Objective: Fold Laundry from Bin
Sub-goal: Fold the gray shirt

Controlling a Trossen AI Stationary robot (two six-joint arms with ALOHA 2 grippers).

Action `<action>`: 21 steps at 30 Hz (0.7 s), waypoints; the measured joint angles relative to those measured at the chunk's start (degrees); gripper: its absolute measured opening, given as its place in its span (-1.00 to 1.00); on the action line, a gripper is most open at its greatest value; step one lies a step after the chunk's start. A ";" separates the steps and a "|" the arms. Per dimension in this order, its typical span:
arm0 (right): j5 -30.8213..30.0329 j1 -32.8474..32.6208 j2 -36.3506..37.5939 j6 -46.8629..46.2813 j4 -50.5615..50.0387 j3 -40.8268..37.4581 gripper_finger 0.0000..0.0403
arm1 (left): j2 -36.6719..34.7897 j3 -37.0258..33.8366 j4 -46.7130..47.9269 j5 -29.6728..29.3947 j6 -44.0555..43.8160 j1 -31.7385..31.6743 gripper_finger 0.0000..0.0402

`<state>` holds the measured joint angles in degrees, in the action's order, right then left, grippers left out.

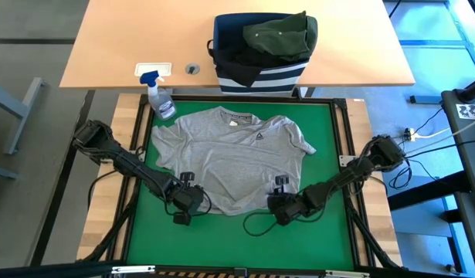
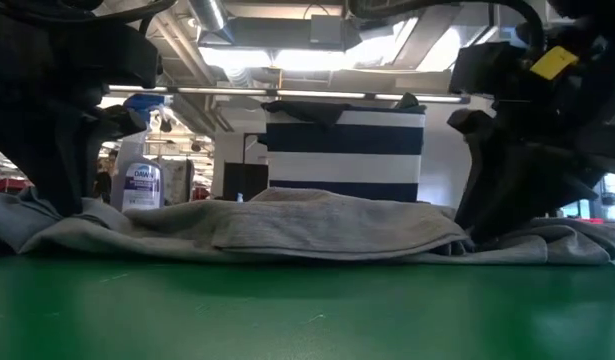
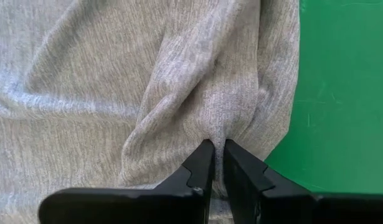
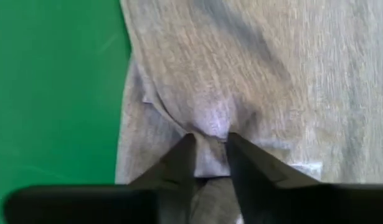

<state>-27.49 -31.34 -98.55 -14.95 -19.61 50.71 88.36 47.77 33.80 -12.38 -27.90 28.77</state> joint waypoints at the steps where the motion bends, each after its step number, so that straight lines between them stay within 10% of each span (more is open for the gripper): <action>1: 0.11 -0.02 0.15 0.04 -0.07 0.16 -0.67 | 0.00 0.00 0.00 -0.01 0.00 0.00 -0.83; 5: 1.65 -0.03 2.00 -0.04 -0.06 1.22 -0.95 | 0.00 0.00 0.02 -0.02 0.00 0.00 -0.83; 21: 9.23 8.91 6.54 -8.02 -4.70 1.89 -0.99 | -0.02 0.02 0.19 -0.07 0.07 0.00 -0.83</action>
<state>-18.27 -22.43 -92.01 -22.97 -24.30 52.60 88.33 47.79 33.99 -12.46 -27.83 28.77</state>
